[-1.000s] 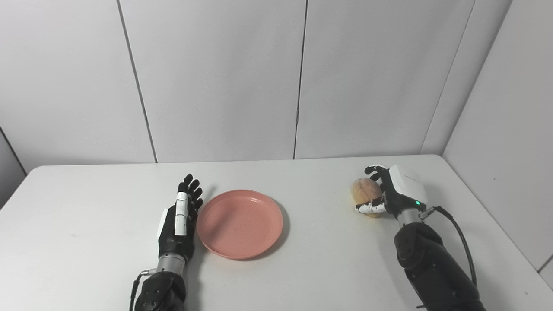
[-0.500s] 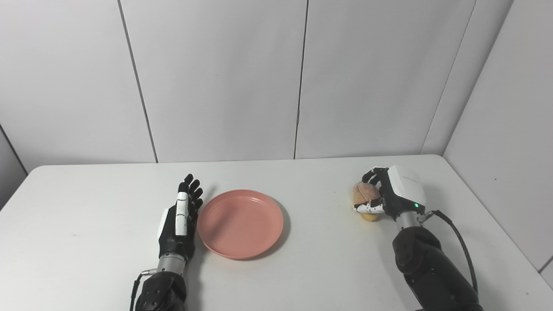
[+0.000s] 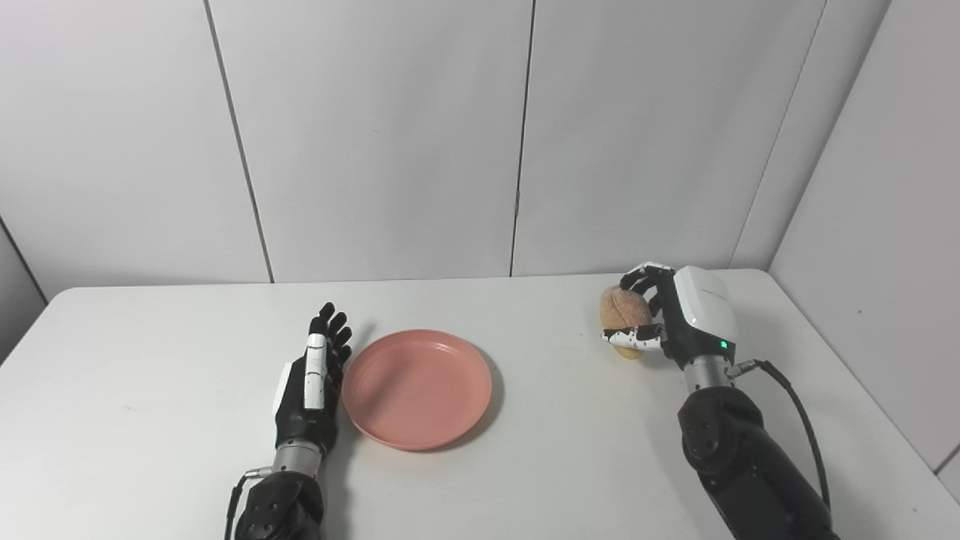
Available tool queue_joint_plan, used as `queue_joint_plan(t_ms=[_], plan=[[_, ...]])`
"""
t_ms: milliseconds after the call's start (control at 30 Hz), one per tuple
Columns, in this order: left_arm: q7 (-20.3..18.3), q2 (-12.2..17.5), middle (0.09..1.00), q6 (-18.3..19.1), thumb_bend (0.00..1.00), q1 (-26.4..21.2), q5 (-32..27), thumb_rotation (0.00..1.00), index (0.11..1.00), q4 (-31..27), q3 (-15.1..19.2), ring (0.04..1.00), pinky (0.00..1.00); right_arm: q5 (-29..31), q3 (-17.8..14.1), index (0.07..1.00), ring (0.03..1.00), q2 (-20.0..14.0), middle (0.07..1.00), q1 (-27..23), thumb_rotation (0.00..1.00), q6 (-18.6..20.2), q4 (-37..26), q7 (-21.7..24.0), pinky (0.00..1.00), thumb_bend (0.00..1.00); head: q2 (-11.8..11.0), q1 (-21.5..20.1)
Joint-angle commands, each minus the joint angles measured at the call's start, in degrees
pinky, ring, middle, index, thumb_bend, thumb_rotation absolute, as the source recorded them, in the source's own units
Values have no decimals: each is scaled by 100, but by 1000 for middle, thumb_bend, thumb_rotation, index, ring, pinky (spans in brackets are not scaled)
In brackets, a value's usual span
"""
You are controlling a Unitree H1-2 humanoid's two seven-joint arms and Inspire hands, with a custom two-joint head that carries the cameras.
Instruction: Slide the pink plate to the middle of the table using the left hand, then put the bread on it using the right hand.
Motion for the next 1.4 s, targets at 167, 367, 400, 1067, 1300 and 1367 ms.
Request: queue_joint_plan(t_ms=[167, 367, 400, 1067, 1300, 1367], plan=[[12, -102, 978, -41, 720, 62, -4, 1000, 971, -65, -21, 979, 997, 86, -20, 521, 372, 105, 413, -182, 0, -234, -600, 132, 282, 515, 15, 45], [17, -102, 973, -36, 722, 70, 5, 1000, 970, -87, -27, 972, 989, 169, 75, 517, 321, 378, 396, -201, 0, -198, -907, 409, 245, 514, 36, 48], [27, -107, 972, -16, 721, 76, 3, 1000, 968, -106, -24, 970, 987, 173, 94, 518, 332, 422, 399, -204, 0, -208, -935, 443, 253, 515, 42, 50], [81, -114, 969, 104, 723, 122, 65, 1000, 961, -243, -76, 967, 977, -43, 858, 519, 364, 1350, 411, -700, 0, -858, -114, 425, 293, 515, 146, 208], [119, -132, 972, 120, 725, 112, 81, 1000, 964, -270, -105, 971, 975, -47, 1035, 524, 361, 1524, 417, -891, 0, -1091, 312, 530, 282, 515, 180, 278], [112, -138, 977, 107, 725, 110, 75, 1000, 967, -273, -111, 975, 980, -5, 1070, 527, 369, 1569, 413, -956, 0, -1148, 479, 612, 288, 515, 183, 291]])
